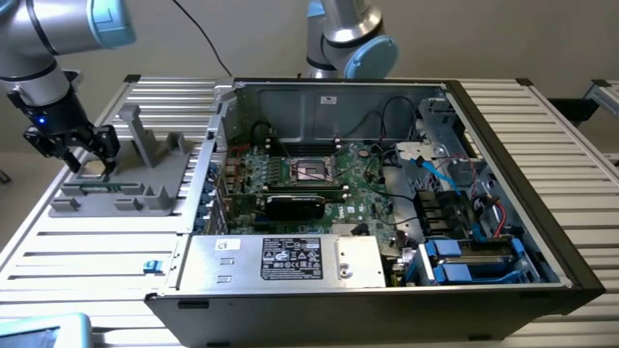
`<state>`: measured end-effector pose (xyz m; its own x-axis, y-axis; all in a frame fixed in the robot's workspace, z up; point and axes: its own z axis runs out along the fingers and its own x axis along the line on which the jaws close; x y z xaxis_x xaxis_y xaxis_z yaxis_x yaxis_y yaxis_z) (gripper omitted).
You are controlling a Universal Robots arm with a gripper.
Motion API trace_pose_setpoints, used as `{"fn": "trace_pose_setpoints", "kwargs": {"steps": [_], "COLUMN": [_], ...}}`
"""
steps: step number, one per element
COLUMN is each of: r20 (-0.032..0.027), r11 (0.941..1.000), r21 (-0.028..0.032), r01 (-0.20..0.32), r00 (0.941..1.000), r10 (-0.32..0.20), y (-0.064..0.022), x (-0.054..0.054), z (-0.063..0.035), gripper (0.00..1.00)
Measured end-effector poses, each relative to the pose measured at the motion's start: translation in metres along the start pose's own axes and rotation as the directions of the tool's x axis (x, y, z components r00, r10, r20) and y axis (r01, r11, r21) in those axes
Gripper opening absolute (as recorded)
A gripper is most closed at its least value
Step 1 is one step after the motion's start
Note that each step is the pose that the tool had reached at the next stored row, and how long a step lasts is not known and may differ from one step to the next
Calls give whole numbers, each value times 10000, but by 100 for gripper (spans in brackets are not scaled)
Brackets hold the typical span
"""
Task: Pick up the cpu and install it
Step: 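Pick up the cpu and move it towards the insertion slot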
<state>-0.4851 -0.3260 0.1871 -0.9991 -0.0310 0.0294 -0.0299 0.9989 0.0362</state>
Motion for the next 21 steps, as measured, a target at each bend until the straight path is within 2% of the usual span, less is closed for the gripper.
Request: {"fn": "trace_pose_setpoints", "kwargs": {"steps": [4,7,9,14,21], "r20": [-2,29,51,56,52], "r11": [10000,10000,10000,9997,9997], "r21": [1,23,65,233,242], "r01": [1,0,-1,-5,-5], "r00": [10000,10000,10000,10000,10000], "r10": [-1,0,0,4,4], "y": [0,3,9,26,32], "x": [0,0,0,-1,-1], "z": [-1,-1,-1,3,18], "gripper": [71,71,71,71,71]}}
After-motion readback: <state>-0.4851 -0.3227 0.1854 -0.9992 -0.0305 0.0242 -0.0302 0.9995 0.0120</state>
